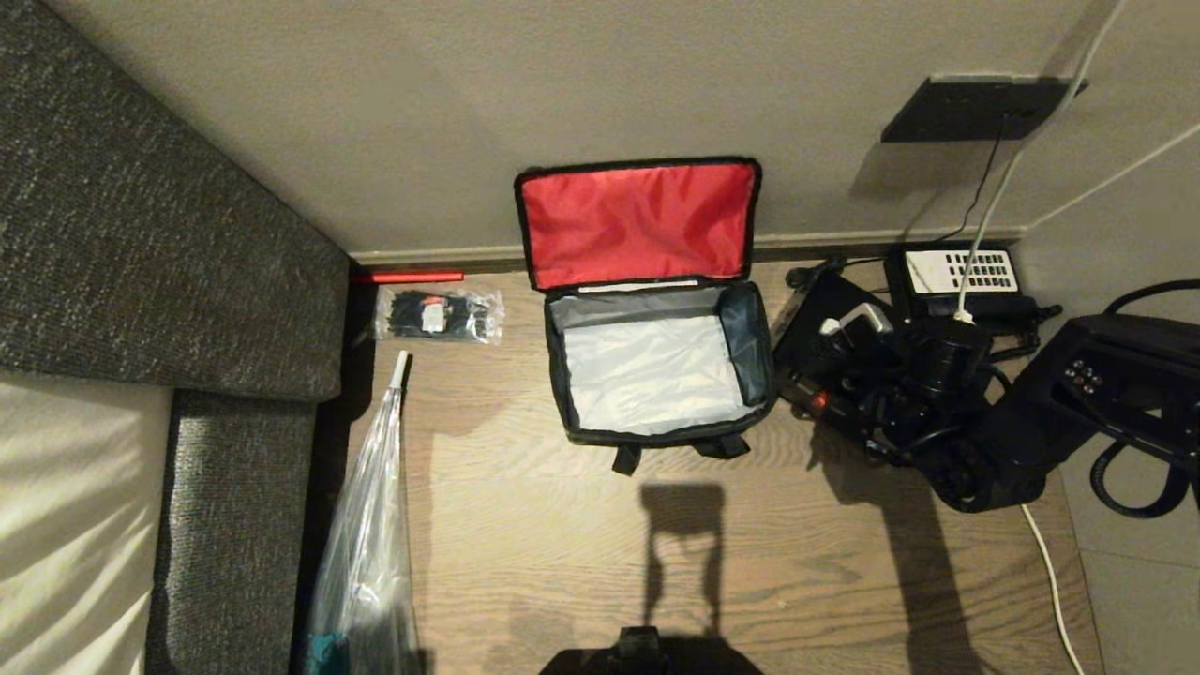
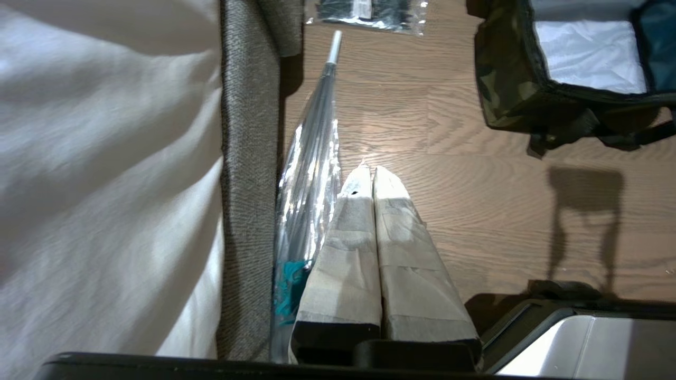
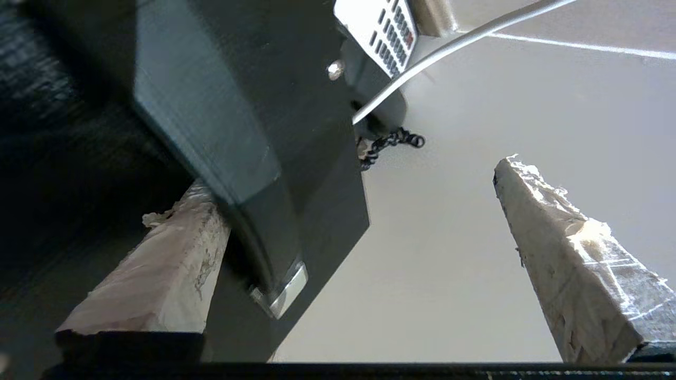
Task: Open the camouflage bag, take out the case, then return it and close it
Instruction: Grip the handle again
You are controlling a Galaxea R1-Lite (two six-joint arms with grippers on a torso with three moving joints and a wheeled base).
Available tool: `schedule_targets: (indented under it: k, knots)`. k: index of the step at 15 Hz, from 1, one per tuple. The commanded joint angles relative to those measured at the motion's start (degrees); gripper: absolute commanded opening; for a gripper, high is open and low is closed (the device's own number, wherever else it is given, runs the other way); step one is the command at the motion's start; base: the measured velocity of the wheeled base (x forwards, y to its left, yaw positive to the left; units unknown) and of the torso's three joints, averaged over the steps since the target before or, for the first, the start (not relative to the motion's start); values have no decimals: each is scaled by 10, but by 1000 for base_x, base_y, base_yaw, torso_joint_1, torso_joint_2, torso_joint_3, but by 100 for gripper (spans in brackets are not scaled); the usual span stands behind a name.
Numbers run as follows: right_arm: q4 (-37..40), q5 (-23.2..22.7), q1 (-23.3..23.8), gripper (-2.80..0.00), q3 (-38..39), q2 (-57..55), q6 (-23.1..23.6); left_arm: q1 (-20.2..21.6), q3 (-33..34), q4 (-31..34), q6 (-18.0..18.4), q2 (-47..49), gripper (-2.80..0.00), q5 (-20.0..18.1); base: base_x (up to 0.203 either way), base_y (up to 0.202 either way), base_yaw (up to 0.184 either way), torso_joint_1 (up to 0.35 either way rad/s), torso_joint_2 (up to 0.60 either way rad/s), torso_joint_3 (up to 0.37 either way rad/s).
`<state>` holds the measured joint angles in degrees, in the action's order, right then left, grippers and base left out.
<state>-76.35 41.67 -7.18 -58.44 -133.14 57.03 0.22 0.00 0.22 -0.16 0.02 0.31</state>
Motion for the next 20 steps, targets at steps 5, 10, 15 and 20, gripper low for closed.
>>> schedule_targets:
  k: [5,10,15,20]
  knots:
    - [-6,3,9,0,-31,-17,-3,0,2,0,0,-1,-280,0,0,0,0,0,0,0]
    - [-12,-1,9,0,-19,-25,2,0,2,0,0,-1,-280,0,0,0,0,0,0,0]
    - [-107,-4,9,-280,-36,-91,46,0,2,0,0,-1,-280,0,0,0,0,0,0,0]
    - [-113,-4,8,-280,-27,-88,57,0,2,0,0,-1,-280,0,0,0,0,0,0,0]
